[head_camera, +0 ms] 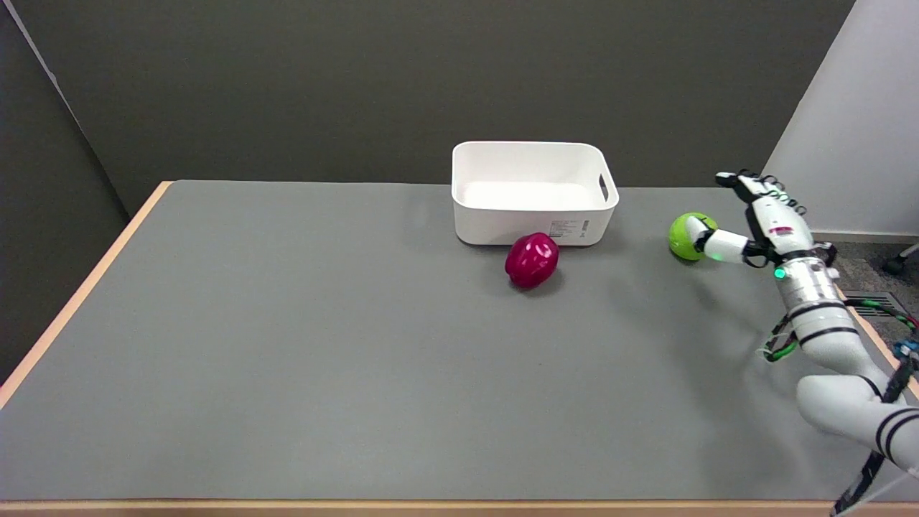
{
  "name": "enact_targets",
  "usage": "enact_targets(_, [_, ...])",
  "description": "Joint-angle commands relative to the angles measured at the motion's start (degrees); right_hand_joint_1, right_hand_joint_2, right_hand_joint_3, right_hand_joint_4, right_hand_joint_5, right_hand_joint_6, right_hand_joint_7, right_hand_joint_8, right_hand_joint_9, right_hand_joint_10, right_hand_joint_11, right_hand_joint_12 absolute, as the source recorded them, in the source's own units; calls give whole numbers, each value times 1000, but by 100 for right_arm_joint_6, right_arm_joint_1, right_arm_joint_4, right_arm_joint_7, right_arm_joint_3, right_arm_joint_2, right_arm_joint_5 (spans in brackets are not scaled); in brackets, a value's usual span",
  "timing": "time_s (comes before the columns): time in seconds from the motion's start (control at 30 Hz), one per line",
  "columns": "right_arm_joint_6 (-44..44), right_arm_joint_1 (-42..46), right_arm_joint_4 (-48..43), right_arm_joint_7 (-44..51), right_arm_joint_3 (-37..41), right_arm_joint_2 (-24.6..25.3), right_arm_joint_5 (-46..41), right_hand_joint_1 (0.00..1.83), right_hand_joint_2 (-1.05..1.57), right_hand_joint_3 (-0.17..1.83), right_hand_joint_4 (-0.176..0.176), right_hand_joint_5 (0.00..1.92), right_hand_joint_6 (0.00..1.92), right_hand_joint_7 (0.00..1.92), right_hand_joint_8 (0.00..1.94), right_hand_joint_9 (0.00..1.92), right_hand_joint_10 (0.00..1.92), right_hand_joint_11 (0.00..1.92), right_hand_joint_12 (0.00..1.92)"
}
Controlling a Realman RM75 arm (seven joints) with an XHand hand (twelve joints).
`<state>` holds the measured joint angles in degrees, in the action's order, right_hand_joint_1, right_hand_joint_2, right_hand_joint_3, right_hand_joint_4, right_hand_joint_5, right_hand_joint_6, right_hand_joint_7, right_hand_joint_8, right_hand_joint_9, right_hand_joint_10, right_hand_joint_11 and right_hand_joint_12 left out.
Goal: Pick up the green apple.
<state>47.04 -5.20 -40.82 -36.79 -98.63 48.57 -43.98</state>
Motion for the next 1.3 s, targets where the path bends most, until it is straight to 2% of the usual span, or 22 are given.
enact_targets(0.03, [-1228, -730, 30, 78, -225, 196, 689, 527, 664, 826, -34, 247, 440, 229, 348, 2, 658, -1, 855])
enact_targets(0.3, [-1287, -705, 172, 78, -225, 221, 689, 537, 660, 827, -34, 247, 438, 232, 351, 10, 667, -1, 860])
enact_targets(0.37, [-1250, -685, 218, 78, -225, 228, 689, 648, 621, 969, -35, 221, 502, 201, 440, 27, 682, -1, 930])
enact_targets(0.53, [-1242, -609, 262, 78, -199, 228, 689, 778, 683, 930, -37, 245, 460, 242, 390, 88, 737, -1, 1085])
enact_targets(0.57, [-1233, -601, 262, 78, -184, 228, 691, 781, 662, 987, -38, 234, 492, 227, 434, 97, 733, -1, 1093])
enact_targets(1.0, [-1164, -594, 318, 53, -225, 220, 740, 825, 659, 1014, -28, 243, 509, 238, 445, 115, 738, -1, 1092])
enact_targets(1.1, [-1164, -586, 318, 38, -225, 220, 819, 852, 677, 966, -26, 266, 483, 264, 398, 118, 755, -1, 1097])
enact_targets(1.2, [-1164, -587, 317, 30, -225, 220, 912, 841, 707, 1015, -25, 294, 614, 268, 440, 146, 761, 21, 1165])
enact_targets(1.3, [-1164, -604, 311, 30, -225, 212, 997, 919, 764, 957, -23, 324, 745, 312, 436, 186, 813, 81, 1296])
